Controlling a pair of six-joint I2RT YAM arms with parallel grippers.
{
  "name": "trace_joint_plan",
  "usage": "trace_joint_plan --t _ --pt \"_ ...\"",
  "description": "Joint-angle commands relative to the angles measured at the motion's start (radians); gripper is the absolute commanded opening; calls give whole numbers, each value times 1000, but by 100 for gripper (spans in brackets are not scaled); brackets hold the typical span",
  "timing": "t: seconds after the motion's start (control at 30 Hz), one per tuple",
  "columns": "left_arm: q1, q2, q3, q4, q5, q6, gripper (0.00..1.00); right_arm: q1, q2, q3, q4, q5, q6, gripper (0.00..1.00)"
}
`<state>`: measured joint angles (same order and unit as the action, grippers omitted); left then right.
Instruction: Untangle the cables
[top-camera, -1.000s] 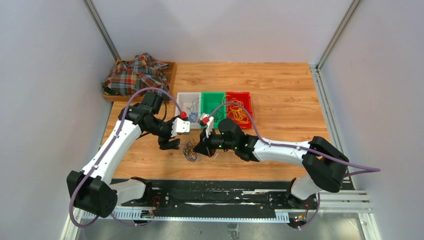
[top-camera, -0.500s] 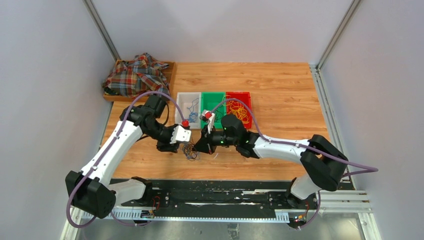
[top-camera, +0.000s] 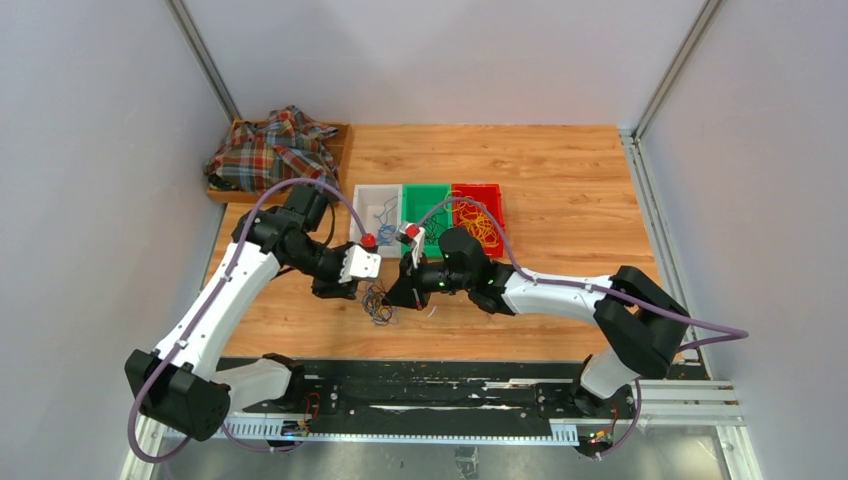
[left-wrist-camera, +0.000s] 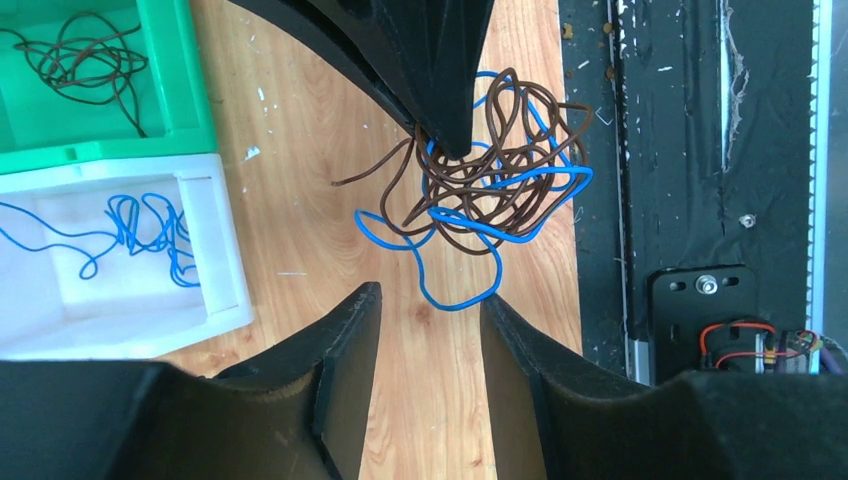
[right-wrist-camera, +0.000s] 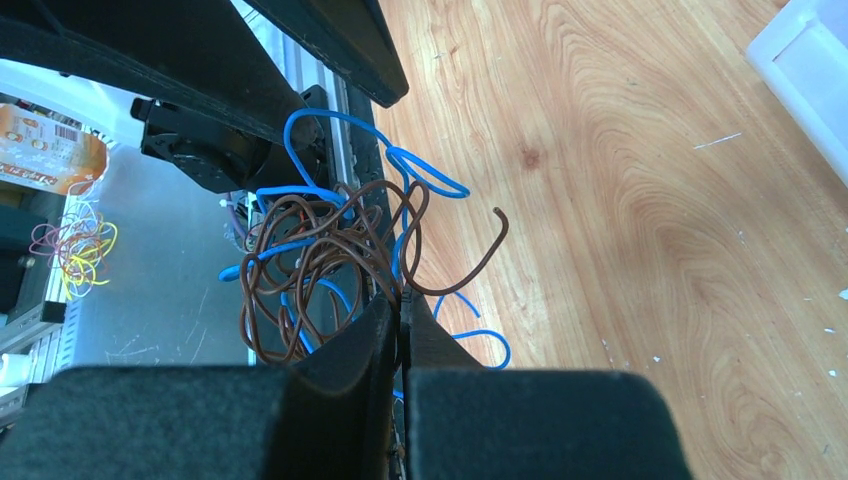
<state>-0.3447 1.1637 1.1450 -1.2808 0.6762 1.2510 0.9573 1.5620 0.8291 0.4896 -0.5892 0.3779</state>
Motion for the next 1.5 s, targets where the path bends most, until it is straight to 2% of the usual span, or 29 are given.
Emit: trace_joint_plan --t 0.0,0.17,0.37,0.43,0.5,0.57,0.67,0.73,0.9,1.0,1.17,1.3,1.47 --pt "-23 -37 -6 -29 -12 69 45 -16 -11 39 -6 -48 2 1" --pt "-85 -42 20 -67 -53 111 41 -29 9 63 7 -89 42 1" --pt "-113 -107 -30 -88 -133 215 30 -57 14 42 99 -173 116 1" --pt "-114 -142 -35 -83 -137 263 21 -62 16 38 96 -195 114 1" --pt "-114 -178 -43 -41 -128 260 11 -66 26 39 97 -223 118 1" --pt "-114 -231 -72 68 -112 216 10 -66 35 48 94 -243 120 1" --pt "-115 -330 -139 230 -71 172 1 -66 46 58 100 -268 128 1" --pt "-114 -375 -168 279 -55 168 1 -66 50 60 101 -269 136 4" --pt "-115 -354 -113 294 -83 2 1 -93 7 2 82 -156 145 26" --pt "-114 -325 -40 294 -88 -135 0 -139 -62 -90 162 -102 182 37" --pt "-115 -291 26 326 -74 -331 1 -136 -188 -148 34 75 60 41" --pt "-115 -264 59 343 -69 -419 1 -55 -267 -157 76 227 -61 44" --pt "-115 -245 105 344 -54 -458 1 15 -242 -74 111 344 -117 43"
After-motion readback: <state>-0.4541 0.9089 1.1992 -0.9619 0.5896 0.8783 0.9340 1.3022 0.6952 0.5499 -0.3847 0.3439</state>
